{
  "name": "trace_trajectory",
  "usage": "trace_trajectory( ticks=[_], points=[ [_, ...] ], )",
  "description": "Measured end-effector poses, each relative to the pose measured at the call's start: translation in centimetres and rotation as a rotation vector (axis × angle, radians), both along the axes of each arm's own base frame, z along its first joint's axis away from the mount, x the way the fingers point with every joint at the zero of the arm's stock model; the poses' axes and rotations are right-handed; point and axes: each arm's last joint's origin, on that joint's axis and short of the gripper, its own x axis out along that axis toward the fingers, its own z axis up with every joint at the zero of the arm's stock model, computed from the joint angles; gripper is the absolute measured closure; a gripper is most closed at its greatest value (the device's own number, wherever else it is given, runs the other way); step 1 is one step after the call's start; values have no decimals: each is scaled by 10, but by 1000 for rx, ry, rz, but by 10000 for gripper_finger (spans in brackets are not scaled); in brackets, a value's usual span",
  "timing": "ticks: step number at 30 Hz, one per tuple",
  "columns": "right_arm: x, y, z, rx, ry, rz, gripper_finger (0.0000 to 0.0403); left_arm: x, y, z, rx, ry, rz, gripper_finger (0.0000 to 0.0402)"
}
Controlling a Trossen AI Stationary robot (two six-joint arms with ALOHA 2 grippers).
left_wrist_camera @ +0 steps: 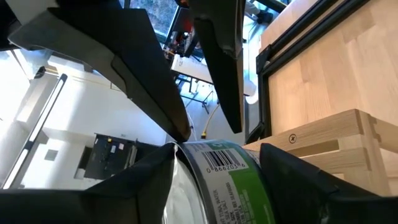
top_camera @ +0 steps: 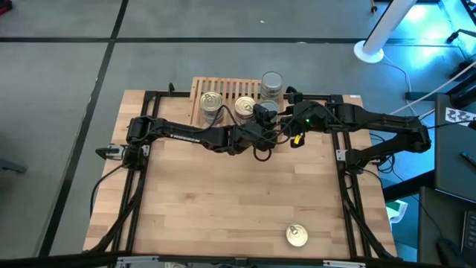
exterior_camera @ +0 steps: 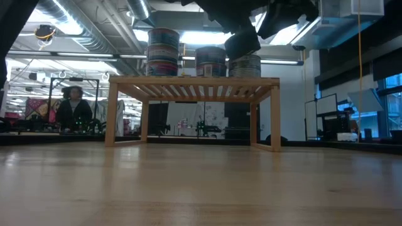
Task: Stack canned seafood by type on shelf
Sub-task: Stack the green tuna can on top of the green tuna can on the shelf
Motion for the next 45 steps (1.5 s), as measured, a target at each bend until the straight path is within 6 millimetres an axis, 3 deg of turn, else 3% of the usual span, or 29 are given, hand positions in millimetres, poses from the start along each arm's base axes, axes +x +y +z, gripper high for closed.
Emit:
trace_trajectory(
  ticks=[25, 45],
  points=[
    [1, 2, 0, 64, -25, 23, 267, 1, 11, -1, 3, 25, -70, 174],
    [9, -4, -7, -12, -29, -183, 267, 3, 12, 5, 3, -47, -58, 174]
  ],
)
